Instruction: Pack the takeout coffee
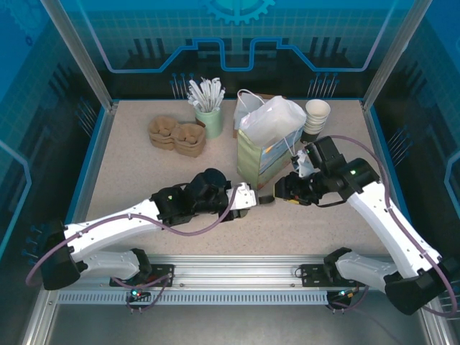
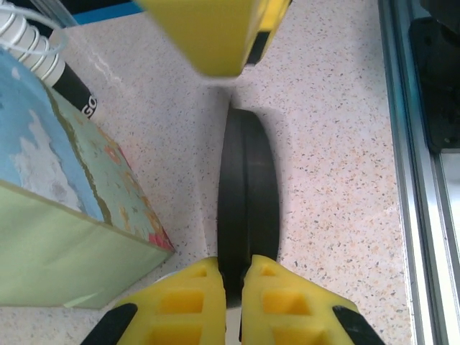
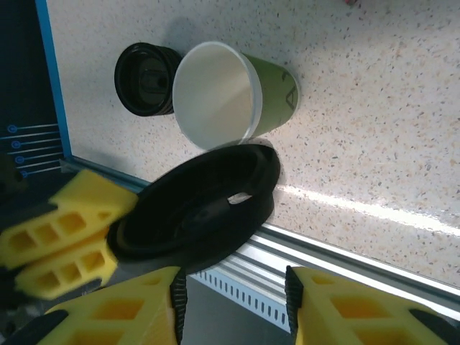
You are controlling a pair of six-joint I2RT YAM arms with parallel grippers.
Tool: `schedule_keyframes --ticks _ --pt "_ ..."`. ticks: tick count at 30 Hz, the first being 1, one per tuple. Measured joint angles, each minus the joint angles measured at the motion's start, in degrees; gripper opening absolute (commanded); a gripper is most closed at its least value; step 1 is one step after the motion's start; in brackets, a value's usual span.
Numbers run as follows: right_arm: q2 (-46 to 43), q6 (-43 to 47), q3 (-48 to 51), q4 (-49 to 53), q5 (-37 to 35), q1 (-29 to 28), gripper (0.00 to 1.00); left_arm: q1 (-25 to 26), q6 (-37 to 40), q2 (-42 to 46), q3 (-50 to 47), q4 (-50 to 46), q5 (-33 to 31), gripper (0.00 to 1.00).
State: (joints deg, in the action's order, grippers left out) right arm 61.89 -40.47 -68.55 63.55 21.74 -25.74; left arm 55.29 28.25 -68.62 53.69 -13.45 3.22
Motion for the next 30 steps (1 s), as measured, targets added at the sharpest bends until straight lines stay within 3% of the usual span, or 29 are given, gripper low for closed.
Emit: schedule_keyframes --ticks 12,30 --pt "-7.89 0.24 0.94 -4.17 -2.71 1.05 0.44 -6.23 -14.80 1.18 0.74 -2.86 4.22 0.07" --pt "-12.87 -0.83 18.43 -23.93 1.49 1.01 0.52 -15.76 -40.79 4.59 2.86 -10.51 15.54 0.07"
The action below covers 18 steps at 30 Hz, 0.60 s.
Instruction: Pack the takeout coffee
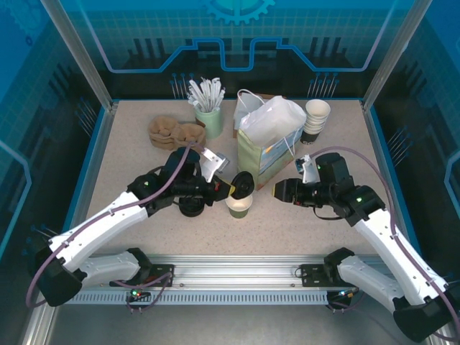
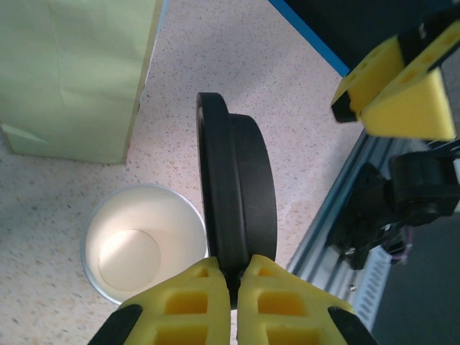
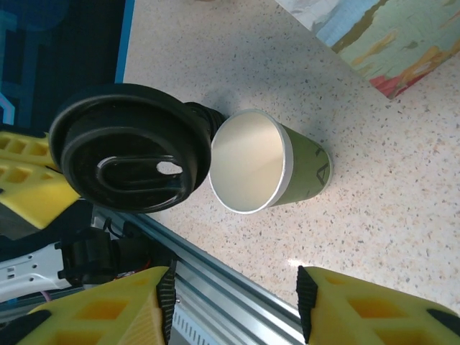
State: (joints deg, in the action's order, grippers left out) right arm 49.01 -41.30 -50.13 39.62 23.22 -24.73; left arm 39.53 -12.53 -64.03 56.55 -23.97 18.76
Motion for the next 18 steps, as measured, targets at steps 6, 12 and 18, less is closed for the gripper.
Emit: schedule_keyframes --ticks 6,12,18 --pt "0.85 0.44 4.02 -5.64 2.36 -0.79 0.52 -3.74 -5.11 0.02 -0.70 0.24 5.18 0.07" --pt "1.70 0.92 5.86 -10.23 3.02 -1.11 0.61 -8.37 -9.31 -0.28 -3.56 1.09 10.51 0.07" --pt "3.21 -0.17 9.18 -15.41 3.43 -1.16 0.62 -11.58 -13.09 -1.90 -7.10 3.61 14.64 0.08"
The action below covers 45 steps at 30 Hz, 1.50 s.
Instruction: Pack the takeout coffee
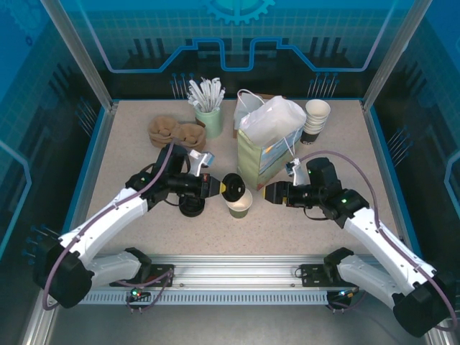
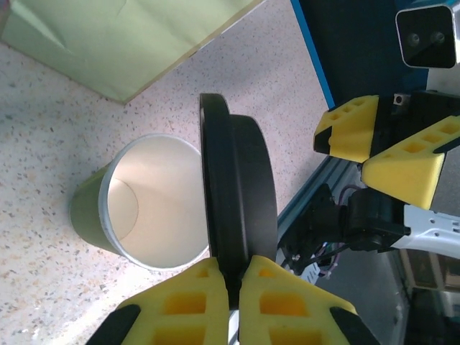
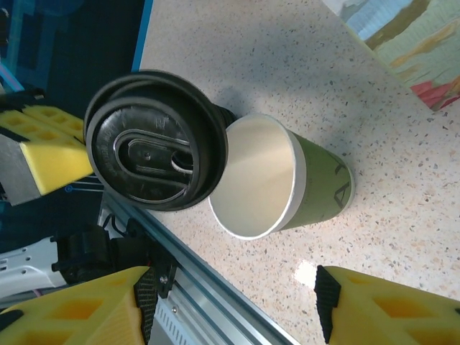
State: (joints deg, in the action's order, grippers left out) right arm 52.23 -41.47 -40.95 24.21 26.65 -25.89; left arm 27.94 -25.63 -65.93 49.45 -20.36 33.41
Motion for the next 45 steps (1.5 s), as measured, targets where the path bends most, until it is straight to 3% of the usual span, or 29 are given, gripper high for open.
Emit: schedule_keyframes --ticks 13,45 --pt "5.11 -2.60 2.64 -6.60 0.02 -1.46 0.62 -0.70 -3.08 -4.57 -2.03 4.35 4.90 0.09" --pt "13.05 -5.07 2.71 -13.81 -2.29 -5.77 0.61 -1.92 -4.46 -10.93 -4.37 8.28 8.48 0.22"
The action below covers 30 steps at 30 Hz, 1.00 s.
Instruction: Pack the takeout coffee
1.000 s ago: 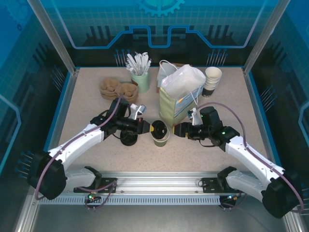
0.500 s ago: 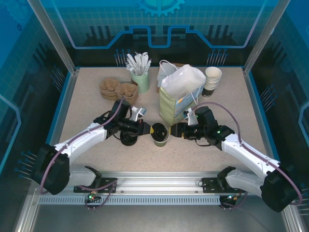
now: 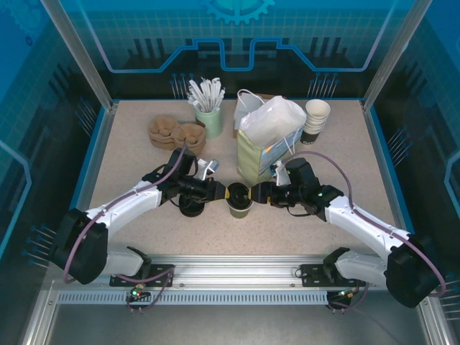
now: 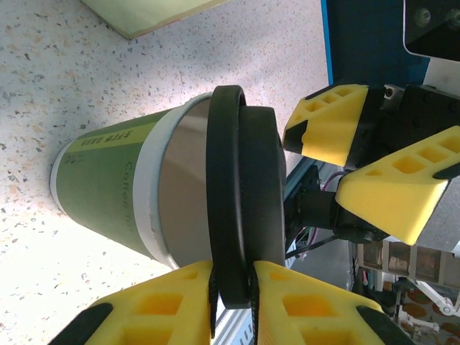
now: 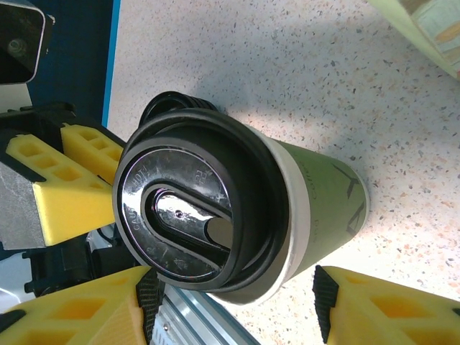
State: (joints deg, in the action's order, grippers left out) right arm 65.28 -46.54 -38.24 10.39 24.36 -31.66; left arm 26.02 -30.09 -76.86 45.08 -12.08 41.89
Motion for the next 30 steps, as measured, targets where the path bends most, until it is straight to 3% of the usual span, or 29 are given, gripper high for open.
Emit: schedule_keyframes --ticks 23,30 --pt "1.18 0.00 0.00 -1.09 -0.42 -0.98 0.60 -0.04 -0.04 -1.01 -2.19 1.62 0.46 0.23" --pt "1.68 -0.04 0.00 -1.25 -1.03 -1.53 0.60 -0.04 -0.02 -1.01 -2.19 1.88 0.66 0.28"
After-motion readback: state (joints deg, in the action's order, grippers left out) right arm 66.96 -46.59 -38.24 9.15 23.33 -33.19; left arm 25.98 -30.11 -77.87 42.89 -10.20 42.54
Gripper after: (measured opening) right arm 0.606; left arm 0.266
